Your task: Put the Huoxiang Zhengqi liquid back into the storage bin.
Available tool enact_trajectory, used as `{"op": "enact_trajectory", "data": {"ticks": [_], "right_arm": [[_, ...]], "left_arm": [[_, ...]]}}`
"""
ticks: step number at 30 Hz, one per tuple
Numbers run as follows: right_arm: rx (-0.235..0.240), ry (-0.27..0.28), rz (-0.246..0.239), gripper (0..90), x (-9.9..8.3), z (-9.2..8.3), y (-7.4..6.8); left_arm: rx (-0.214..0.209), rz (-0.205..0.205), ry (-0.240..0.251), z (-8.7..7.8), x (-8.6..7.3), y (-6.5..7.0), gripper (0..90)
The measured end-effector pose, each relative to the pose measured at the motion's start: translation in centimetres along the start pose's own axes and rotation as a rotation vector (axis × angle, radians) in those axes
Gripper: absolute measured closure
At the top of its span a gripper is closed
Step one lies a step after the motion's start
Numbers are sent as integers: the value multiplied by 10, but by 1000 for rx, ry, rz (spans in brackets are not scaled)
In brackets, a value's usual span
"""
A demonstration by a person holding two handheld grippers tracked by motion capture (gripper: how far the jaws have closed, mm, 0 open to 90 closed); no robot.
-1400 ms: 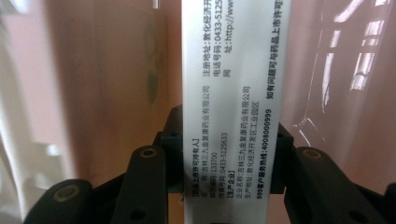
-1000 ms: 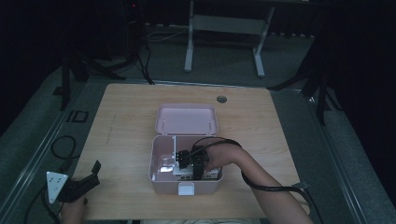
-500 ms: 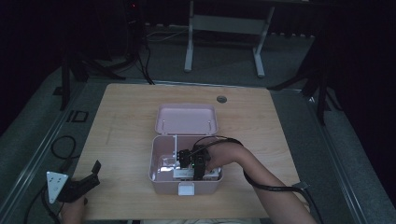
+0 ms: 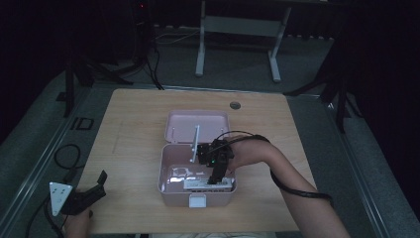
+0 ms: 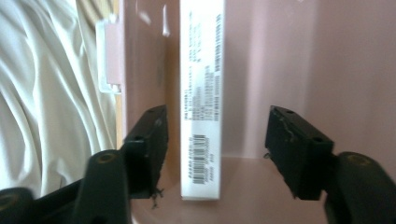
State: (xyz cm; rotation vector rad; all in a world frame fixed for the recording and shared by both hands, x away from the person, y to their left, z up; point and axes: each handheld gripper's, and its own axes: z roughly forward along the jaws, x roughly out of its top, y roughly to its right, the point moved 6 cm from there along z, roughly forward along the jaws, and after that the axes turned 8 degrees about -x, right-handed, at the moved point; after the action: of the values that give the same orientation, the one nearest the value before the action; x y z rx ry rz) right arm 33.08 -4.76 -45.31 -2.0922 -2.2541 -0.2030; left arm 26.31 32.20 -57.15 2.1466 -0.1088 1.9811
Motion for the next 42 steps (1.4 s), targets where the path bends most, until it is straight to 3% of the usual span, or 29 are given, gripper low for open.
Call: {"op": "enact_trajectory", "data": {"ticks": [6, 10, 16, 19, 25, 26, 29, 32, 35, 36, 39, 40, 41, 42], "right_arm": [[-49, 149, 58, 201, -11, -30, 14], [-85, 196, 64, 134, -28, -39, 22], [-175, 251, 94, 132, -55, -40, 39], [-170, 271, 113, 133, -71, -36, 43], [-175, 258, 166, 134, -98, -22, 50], [-186, 266, 202, 133, -112, -15, 54], [-202, 272, 231, 133, -120, -9, 58], [-251, 285, 284, 133, -132, 0, 65], [-309, 340, 327, 130, -140, 10, 72], [-341, 368, 363, 130, -145, 16, 76], [-375, 396, 393, 129, -151, 22, 80], [-390, 434, 434, 129, -157, 27, 83], [-390, 434, 434, 129, -157, 27, 83], [-409, 474, 473, 129, -164, 33, 85]], "left_arm": [[1, 0, 1, 0, 0, 0, 2], [0, 0, 1, 0, 0, 0, 2], [1, 0, 0, 0, 0, 0, 2], [1, 0, -1, 0, 0, 0, 2], [1, 0, 0, 0, 0, 0, 2], [1, 1, -1, 0, 0, 0, 2], [1, 1, -2, 0, 0, 0, 2], [1, 2, -1, 0, 0, 1, 2], [2, 2, -1, 0, 0, 0, 2], [1, 2, -1, 0, 0, 0, 2], [2, 2, 0, 0, 0, 0, 2], [1, 2, 0, 0, 0, 0, 2], [2, 2, 0, 0, 0, 0, 2], [2, 2, 0, 0, 0, 0, 2]]}}
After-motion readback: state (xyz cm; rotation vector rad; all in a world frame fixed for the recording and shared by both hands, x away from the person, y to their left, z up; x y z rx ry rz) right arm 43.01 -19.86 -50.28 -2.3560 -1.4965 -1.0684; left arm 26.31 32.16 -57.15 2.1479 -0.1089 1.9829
